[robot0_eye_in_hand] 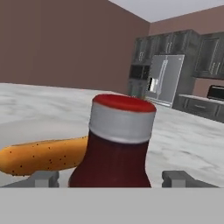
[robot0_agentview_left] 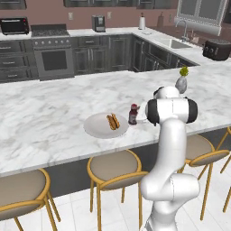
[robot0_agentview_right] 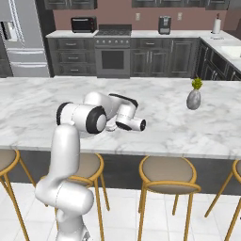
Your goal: Move the hot dog bun to the plate on the dining table and place the condiment next to that plate. Then navigate to the fridge and take the sausage and place it on the plate as well.
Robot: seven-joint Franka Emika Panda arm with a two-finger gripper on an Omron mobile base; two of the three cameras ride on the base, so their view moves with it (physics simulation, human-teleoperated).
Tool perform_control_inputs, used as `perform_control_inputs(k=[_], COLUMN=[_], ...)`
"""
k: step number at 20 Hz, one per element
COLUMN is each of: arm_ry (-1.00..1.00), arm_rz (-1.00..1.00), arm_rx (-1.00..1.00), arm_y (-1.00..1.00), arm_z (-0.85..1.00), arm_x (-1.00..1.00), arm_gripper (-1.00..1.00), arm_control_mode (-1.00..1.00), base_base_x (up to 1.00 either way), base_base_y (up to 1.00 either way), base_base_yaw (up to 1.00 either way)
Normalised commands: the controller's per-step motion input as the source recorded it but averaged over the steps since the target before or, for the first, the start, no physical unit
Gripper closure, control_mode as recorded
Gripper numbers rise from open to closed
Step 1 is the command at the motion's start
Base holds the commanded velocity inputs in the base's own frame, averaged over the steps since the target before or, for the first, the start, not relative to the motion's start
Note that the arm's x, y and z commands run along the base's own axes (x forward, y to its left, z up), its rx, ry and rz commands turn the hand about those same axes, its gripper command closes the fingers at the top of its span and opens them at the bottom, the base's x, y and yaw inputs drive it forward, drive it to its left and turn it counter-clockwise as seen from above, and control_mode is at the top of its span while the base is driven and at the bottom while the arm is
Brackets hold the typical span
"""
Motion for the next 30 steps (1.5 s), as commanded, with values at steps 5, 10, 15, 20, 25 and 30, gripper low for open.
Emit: perform_control_inputs(k=[5, 10, 15, 20, 25, 30], arm_ry=[0.0, 0.0, -0.05, -0.07, -0.01, 0.0], arm_rz=[0.0, 0.03, 0.07, 0.06, 0.02, -0.01], arm_rx=[0.0, 0.0, 0.0, 0.0, 0.0, 0.0], arm_y=[0.0, 0.01, 0.05, 0.07, 0.22, 0.28], arm_z=[0.14, 0.58, 1.0, 1.0, 1.0, 1.0], arm_x=[-0.04, -0.01, -0.05, -0.12, -0.24, -0.47], arm_gripper=[-1.0, -1.0, -1.0, -1.0, -1.0, -1.0], arm_control_mode=[-1.0, -1.0, -1.0, -1.0, -1.0, -1.0], base_base_x=[0.0, 0.0, 0.0, 0.0, 0.0, 0.0], base_base_y=[0.0, 0.0, 0.0, 0.0, 0.0, 0.0], base_base_yaw=[0.0, 0.0, 0.0, 0.0, 0.0, 0.0])
